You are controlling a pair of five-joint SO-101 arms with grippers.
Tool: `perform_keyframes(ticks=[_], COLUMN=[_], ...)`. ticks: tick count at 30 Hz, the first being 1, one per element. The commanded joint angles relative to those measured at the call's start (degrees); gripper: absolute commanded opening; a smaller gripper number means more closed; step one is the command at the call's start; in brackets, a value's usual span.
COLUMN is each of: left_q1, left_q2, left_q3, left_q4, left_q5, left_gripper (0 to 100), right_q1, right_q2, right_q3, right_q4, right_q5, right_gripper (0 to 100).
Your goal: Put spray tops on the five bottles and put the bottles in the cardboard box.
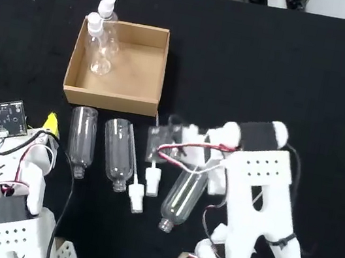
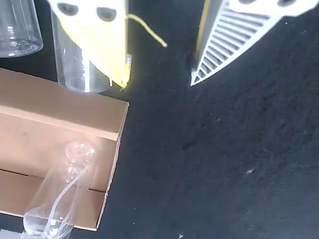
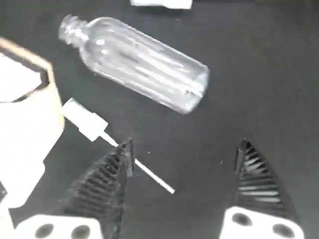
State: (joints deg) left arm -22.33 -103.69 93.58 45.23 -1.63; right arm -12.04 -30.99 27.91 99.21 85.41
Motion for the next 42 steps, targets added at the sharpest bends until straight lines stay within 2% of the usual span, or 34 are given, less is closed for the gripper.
perform_keyframes(ticks=[1,5,18,22,26,35,42], left_q1=[0.5,0.5,0.5,0.5,0.5,0.5,0.5], left_q2=[-0.8,-0.8,-0.8,-0.8,-0.8,-0.8,-0.8], left_q3=[-0.8,-0.8,-0.8,-0.8,-0.2,-0.1,-0.1], left_q4=[0.0,0.1,0.1,0.2,-0.2,-0.3,-0.3], left_q5=[-0.4,-0.5,-0.5,-0.5,-0.5,-0.5,-0.5], left_gripper=[18,18,18,18,18,18,18], right_q1=[-4.8,-8.7,-18.5,-19.1,-18.8,-18.8,-18.6], right_q2=[-0.5,-0.5,-0.3,-0.2,-0.2,-0.2,-0.2], right_q3=[1.7,5.1,17.7,21.6,25.6,33.3,36.0], right_q4=[1.1,-0.1,-11.9,-15.7,-18.3,-27.0,-29.6], right_q5=[6.9,9.2,9.3,9.8,14.0,14.1,14.0], right_gripper=[27.9,27.9,27.9,27.9,27.9,27.9,25.5])
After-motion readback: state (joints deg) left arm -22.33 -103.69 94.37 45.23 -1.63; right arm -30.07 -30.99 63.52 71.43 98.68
